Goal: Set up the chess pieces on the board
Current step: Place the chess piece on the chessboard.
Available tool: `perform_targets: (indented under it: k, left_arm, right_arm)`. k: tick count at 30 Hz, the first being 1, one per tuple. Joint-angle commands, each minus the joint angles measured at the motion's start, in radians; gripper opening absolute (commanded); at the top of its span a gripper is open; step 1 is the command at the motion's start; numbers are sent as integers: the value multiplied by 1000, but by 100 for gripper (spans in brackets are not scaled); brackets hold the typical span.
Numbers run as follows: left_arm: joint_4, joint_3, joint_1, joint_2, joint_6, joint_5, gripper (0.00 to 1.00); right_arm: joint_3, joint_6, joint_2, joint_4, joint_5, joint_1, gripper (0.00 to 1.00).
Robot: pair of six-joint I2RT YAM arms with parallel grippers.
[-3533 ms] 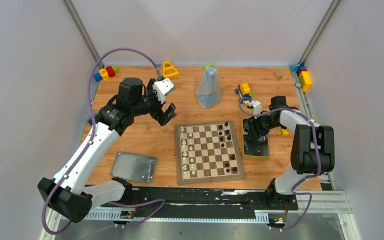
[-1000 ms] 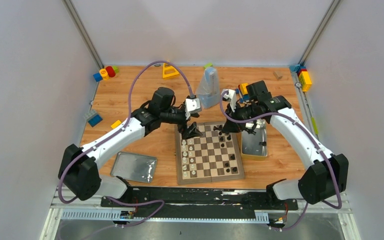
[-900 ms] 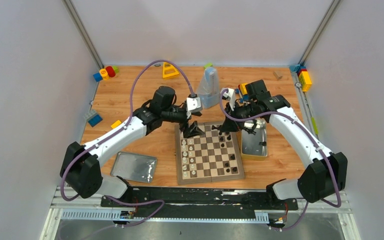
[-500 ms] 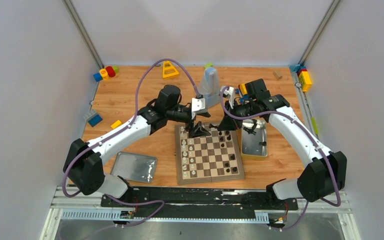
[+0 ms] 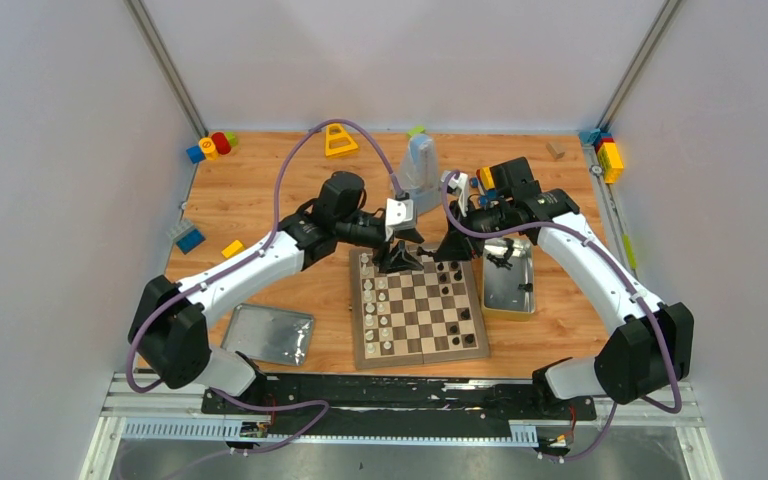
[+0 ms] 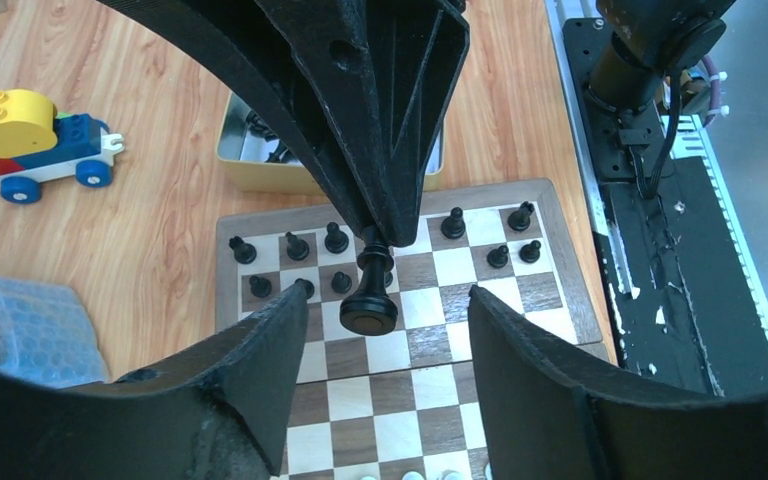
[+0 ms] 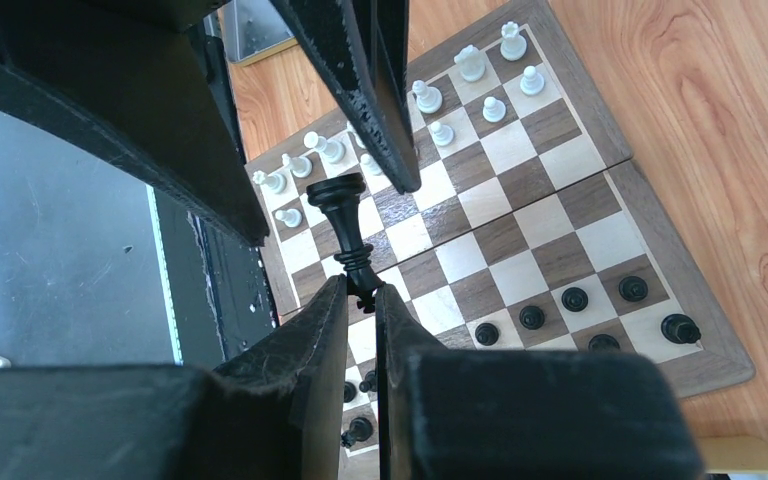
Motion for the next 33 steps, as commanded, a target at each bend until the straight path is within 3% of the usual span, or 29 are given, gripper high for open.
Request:
perform_targets:
  k: [1,22,24,29,33]
  left_arm:
    - [29,42,-8,9,-3,25,66]
    - [-39,87,-9,35,7,34,31]
    - [-41,83,-9,27,7,30,33]
    - [-46,80,-9,13,-2,12,56]
    - [-38,66,-9,0,0,-6,64]
  right_arm:
    - [23,5,-32,36,-39,4,1]
    - [15,4,-50,40,-26,4,2]
    - [16,6,-54,41,-25,5,2]
    - [16,12,-56,45,-21,5,1]
    - [11,11,-58,45,-20,5,1]
